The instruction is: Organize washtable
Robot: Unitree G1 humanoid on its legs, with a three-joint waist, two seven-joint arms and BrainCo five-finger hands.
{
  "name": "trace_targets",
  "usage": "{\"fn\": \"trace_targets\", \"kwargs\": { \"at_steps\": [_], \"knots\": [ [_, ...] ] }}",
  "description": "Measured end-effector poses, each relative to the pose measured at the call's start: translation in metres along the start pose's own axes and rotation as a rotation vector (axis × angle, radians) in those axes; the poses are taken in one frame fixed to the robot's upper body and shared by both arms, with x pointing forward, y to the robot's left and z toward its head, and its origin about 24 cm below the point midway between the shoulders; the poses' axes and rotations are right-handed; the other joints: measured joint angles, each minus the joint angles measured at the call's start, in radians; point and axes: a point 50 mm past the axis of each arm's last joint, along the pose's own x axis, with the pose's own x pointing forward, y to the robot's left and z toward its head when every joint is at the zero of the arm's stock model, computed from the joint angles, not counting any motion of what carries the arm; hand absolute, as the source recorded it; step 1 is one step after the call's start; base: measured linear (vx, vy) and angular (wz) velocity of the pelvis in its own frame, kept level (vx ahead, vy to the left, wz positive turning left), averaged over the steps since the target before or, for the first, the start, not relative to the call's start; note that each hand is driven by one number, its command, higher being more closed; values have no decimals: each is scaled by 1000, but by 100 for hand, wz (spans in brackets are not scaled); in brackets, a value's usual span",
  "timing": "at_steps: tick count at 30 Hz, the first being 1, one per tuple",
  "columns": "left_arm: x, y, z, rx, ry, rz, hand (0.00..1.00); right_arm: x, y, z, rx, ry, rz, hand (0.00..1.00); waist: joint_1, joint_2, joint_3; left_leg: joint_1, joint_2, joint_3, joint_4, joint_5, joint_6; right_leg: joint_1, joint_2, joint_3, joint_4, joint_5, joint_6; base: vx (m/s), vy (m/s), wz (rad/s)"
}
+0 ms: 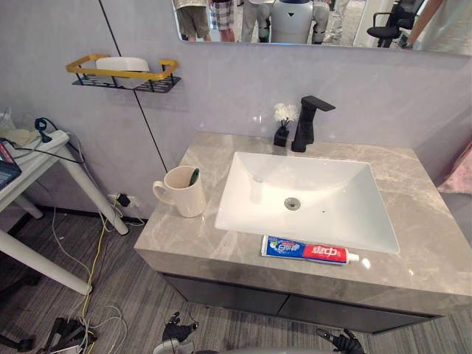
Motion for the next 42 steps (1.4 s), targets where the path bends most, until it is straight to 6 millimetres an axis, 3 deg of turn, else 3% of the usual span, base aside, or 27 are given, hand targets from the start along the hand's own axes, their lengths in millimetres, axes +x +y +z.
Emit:
{"fn": "trace_targets", "kwargs": {
  "at_steps": [6, 12, 16, 20, 24, 28, 31, 35, 38, 40, 42],
  "knots": [
    [0, -1, -1, 2, 6, -12, 0, 0, -3, -4, 89, 24, -23, 0, -1, -2, 2, 8, 12, 19, -29, 7, -8, -12, 11, -6, -9, 6, 3, 10, -15, -8],
    [3, 0, 5, 17, 0, -14, 0, 1, -11, -7, 163, 34, -67, 0, -3, 1, 25, 36, 32, 70, -53, 20, -18, -10, 33, -30, -57, 53, 2, 28, -28, -26],
    [4, 6, 6, 23, -4, 1, 0, 0, -42, -5, 269, 20, -177, 0, -6, 3, 29, 59, 29, 93, -63, 21, -19, 4, 31, -29, -74, 69, -6, -21, 6, -17],
    [5, 20, 9, 20, -11, 44, 0, -4, -84, 11, 398, -71, -311, 0, -10, 1, 30, 63, 29, 99, -61, 21, -19, 1, 31, -29, -74, 72, -9, -68, -6, -4],
    [3, 28, 5, -9, -2, 71, 0, -20, -135, 52, 485, -280, -468, 0, -31, 4, 35, 65, 32, 104, -63, 21, -19, -1, 32, -30, -75, 71, -10, -26, -11, -2],
    [0, 32, -2, -35, 9, 90, 0, -65, -189, 119, 502, -625, -647, 0, -61, 14, 33, 66, 39, 109, -71, 21, -20, -2, 40, -34, -83, 70, -10, -4, -3, -1],
    [-1, 32, -4, -36, 15, 91, 0, -98, -211, 149, 486, -802, -751, 0, -62, 9, 28, 67, 46, 111, -72, 23, -23, -7, 51, -33, -81, 71, -10, 56, -33, -8],
    [-3, 33, -12, -35, 34, 92, 0, -139, -221, 206, 388, -1042, -821, 0, -82, 0, 17, 70, 46, 116, -72, 23, -24, -14, 56, -33, -75, 71, -10, 29, -14, -8],
    [-4, 32, -12, -25, 34, 86, 0, -162, -217, 238, 297, -1179, -824, 0, -89, -5, 16, 76, 41, 114, -68, 23, -24, -9, 51, -33, -72, 71, -10, -16, 5, -1],
    [-4, 32, -14, -22, 39, 84, 0, -177, -202, 258, 192, -1279, -788, 0, -91, -6, 13, 79, 38, 113, -68, 22, -23, -9, 49, -32, -76, 71, -10, -63, 12, -5],
    [-6, 29, -17, 7, 43, 63, 0, -197, -171, 287, 5, -1434, -677, 0, -90, -7, 13, 80, 34, 113, -68, 23, -22, -9, 40, -54, -84, 65, -12, -91, 0, -8]
  ]
}}
